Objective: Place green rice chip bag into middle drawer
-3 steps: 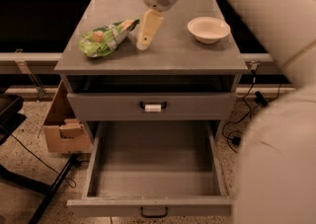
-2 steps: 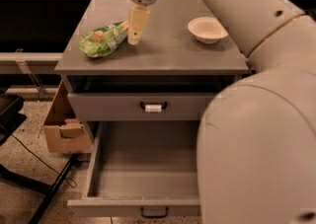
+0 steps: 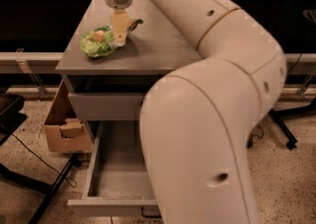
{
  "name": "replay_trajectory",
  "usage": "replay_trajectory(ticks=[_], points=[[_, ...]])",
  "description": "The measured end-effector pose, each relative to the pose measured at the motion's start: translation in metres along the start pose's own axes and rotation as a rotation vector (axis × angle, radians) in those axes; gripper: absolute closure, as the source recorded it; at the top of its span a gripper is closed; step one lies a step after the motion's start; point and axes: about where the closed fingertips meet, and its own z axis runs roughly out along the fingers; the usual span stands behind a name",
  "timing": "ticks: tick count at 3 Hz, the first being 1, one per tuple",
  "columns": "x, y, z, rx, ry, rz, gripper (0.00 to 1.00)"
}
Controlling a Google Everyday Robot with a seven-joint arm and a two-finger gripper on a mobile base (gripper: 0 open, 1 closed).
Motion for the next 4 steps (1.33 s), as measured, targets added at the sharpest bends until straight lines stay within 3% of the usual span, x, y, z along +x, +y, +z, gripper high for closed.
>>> replay_trajectory(ticks=[1, 2, 3, 4], points=[[-0.001, -0.001, 0.029, -0.016, 0.108, -0.043, 0.00], [0.006, 0.001, 0.054, -0.030, 0.238, -0.094, 0.18], [0.009, 0.000, 0.055, -0.026, 0.255, -0.101, 0.49], [0.009, 0.000, 0.055, -0.026, 0.255, -0.101, 0.72]])
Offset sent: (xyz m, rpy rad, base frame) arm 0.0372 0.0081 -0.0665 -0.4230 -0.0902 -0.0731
